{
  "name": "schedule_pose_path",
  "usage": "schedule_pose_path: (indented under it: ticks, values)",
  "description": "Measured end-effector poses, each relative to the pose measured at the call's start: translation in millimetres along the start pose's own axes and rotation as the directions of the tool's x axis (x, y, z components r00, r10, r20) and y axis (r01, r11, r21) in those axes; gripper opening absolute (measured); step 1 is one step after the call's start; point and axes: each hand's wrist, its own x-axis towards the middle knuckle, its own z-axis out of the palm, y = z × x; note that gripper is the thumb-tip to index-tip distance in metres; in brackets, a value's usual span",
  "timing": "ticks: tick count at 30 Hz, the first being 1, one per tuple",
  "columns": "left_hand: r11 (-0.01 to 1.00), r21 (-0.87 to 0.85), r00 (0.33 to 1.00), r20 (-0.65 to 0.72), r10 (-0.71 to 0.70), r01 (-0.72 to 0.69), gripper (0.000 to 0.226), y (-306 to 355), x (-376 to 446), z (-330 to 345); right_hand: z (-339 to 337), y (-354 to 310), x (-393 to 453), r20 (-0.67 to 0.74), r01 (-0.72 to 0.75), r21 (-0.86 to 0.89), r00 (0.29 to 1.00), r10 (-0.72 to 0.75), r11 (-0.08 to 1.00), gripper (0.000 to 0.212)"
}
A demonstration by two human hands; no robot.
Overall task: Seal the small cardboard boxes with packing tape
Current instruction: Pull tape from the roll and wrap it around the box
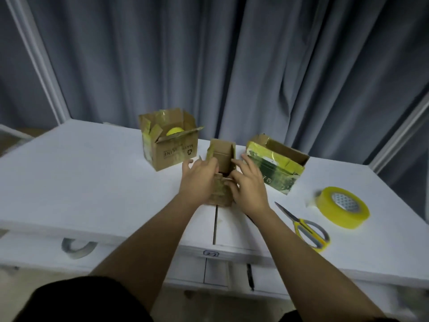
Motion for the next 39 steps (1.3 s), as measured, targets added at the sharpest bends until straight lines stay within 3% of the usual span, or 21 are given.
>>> schedule_pose_path:
  ticks: [5, 7, 9, 12, 15, 18, 21, 28, 33, 39]
  values:
    - [0.993, 0.114, 0.997, 0.071, 0.010, -0.018, 0.020, -10, -53, -36, -22, -50, -31, 0.061, 0.038, 0.005, 0.997, -0.038, 0.999, 0.006]
    - [0.987, 0.156, 0.996, 0.087, 0.019, -0.032, 0.018, -19, -74, -40, -31, -69, -40, 0.086, 0.180, -0.071, 0.981, -0.174, 0.981, 0.008]
    - [0.975, 0.205, 0.993, 0.098, 0.067, -0.086, 0.018, -30, -87, -40, -35, -81, -39, 0.156, 0.396, -0.241, 0.917, -0.367, 0.886, 0.011]
    - [0.940, 0.283, 0.979, 0.130, 0.159, -0.190, 0.018, -44, -81, -34, -33, -83, -23, 0.250, 0.502, -0.346, 0.864, -0.438, 0.793, 0.019]
    - [0.935, 0.249, 0.962, 0.166, 0.217, -0.254, 0.017, -56, -61, -23, -16, -62, -12, 0.203, 0.463, -0.257, 0.884, -0.421, 0.848, 0.022]
    - [0.965, 0.096, 0.966, 0.118, 0.232, -0.243, 0.011, -62, -42, -10, -1, -37, -7, 0.195, 0.304, -0.148, 0.942, -0.273, 0.941, 0.011]
    - [0.986, -0.048, 0.985, 0.046, 0.163, -0.161, 0.017, -60, -40, 2, 4, -23, -8, 0.263, 0.170, -0.060, 0.953, -0.148, 0.984, 0.012]
    - [0.967, -0.253, 0.998, -0.061, -0.027, 0.010, 0.010, -42, -50, 17, 7, -23, -18, 0.246, -0.066, 0.031, 0.968, 0.057, 0.997, 0.015]
    - [0.953, -0.300, 0.993, -0.097, -0.071, 0.039, 0.022, -35, -53, 20, 4, -28, -21, 0.246, -0.070, -0.013, 0.967, 0.071, 0.997, 0.016]
    - [0.984, -0.177, 0.997, -0.072, 0.015, -0.027, 0.019, -40, -44, 16, 0, -21, -9, 0.242, 0.167, -0.120, 0.961, -0.134, 0.979, 0.021]
